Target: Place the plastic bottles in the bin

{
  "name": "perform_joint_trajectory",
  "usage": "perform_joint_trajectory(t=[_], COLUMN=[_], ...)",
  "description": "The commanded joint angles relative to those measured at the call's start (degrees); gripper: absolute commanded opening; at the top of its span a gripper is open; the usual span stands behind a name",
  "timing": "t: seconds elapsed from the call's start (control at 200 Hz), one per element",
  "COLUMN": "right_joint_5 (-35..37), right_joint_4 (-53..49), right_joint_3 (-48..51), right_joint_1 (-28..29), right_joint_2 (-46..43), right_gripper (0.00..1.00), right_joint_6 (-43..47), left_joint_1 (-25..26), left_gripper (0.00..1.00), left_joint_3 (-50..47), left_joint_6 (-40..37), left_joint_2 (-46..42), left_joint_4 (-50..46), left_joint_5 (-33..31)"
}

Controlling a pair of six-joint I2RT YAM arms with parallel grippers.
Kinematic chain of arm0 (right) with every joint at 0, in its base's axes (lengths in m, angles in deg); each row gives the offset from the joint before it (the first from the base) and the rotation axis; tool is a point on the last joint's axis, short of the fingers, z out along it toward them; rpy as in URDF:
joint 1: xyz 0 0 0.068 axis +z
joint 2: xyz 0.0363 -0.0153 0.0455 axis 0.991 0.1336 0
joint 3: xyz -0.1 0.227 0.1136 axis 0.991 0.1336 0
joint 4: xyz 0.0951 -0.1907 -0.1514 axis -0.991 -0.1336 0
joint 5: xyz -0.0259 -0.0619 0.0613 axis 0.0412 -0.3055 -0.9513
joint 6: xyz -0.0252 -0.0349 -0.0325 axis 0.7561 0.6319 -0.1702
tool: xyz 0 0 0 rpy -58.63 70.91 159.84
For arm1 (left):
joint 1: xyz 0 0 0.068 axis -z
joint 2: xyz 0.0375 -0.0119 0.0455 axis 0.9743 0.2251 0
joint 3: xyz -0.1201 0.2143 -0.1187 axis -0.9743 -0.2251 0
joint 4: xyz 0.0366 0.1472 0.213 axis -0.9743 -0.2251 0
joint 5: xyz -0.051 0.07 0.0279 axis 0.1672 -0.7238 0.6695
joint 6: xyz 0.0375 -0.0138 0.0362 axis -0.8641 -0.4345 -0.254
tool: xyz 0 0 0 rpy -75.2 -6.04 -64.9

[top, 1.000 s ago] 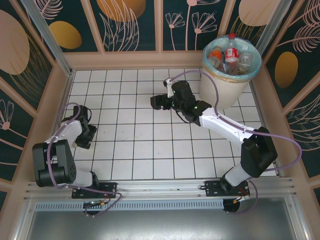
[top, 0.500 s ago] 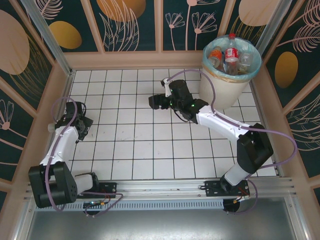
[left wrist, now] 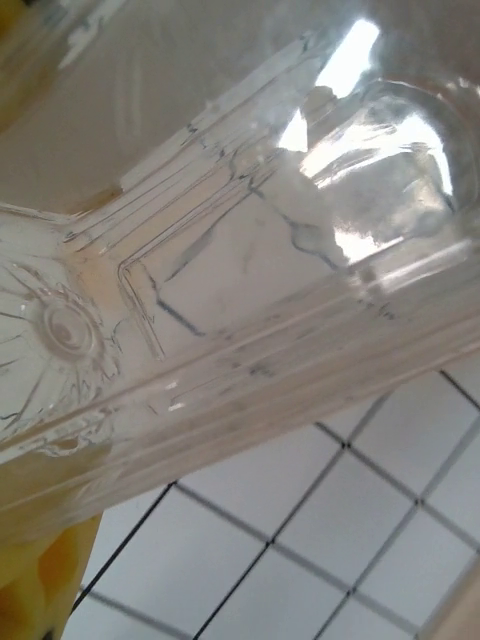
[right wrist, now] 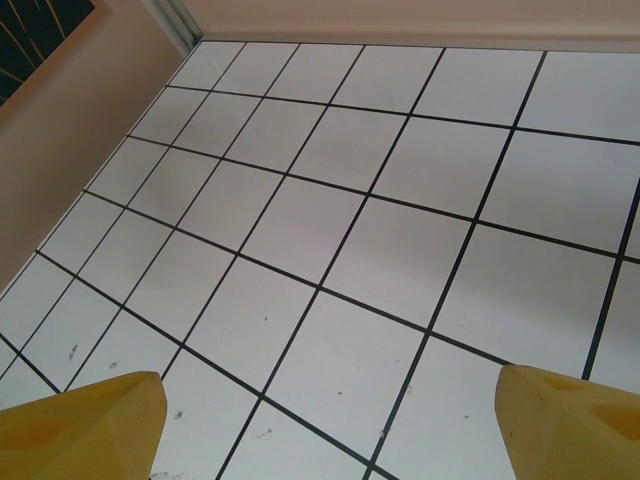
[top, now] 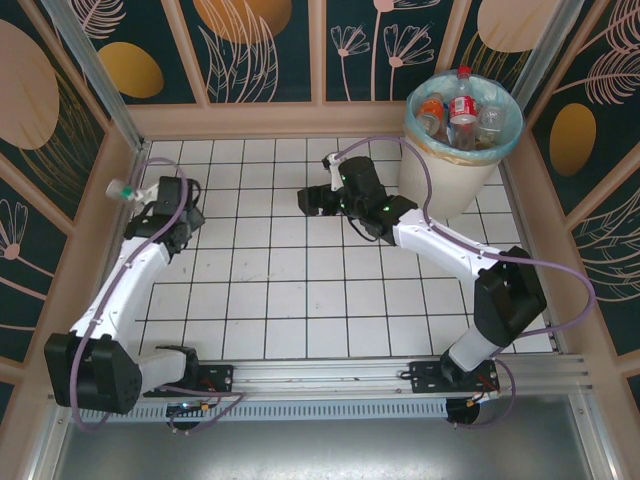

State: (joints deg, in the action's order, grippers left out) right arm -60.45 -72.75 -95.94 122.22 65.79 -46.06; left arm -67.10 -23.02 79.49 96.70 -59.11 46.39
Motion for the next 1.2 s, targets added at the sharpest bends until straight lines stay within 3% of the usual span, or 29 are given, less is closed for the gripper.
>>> perform_joint_trajectory(t=[0.0,0.105,0.28,0.41,0.555,0.666,0.806,1.196], right_joint_5=[-0.1,-4.5,-19.9,-35.6,-45.7,-45.2,-40.6,-34.1], right_joint_4=[0.1,2.0,4.3,5.9,16.2,19.3,13.8,3.5], right_joint_3=[0.1,2.4,3.8,1.8,3.0,2.5,-1.7,-7.5], right_joint_1=[-1.8,-5.2,-13.5,-15.8,-15.2,-13.3,-8.9,-5.2], right_joint_2=[-2.8,-7.2,-14.2,-15.8,-16.5,-15.6,-13.1,-8.7], right_gripper=[0.86,0.86,0.86,0.87,0.91,0.94,0.98,0.99], right_joint_6=[0.3,0.9,0.8,0.2,-7.6,-10.1,-4.4,2.2], left_joint_1=[7.3,15.2,27.3,31.8,35.4,38.2,40.6,40.8], left_gripper=[0.51,0.51,0.51,0.5,0.5,0.49,0.48,0.35], left_joint_3=[3.3,4.7,4.7,1.3,-0.8,0.7,2.4,1.4], left_joint_6=[-7.5,-14.8,-28.4,-32.7,-35.2,-37.7,-39.5,-38.9], left_joint_2=[1.0,1.9,4.2,3.4,1.4,1.6,1.9,-2.1], left_joint_4=[1.4,6.9,18.2,28.6,37.1,38.2,37.9,40.7], left_joint_5=[-10.2,-13.8,-17.7,-13.2,-5.1,-2.3,-1.8,2.6])
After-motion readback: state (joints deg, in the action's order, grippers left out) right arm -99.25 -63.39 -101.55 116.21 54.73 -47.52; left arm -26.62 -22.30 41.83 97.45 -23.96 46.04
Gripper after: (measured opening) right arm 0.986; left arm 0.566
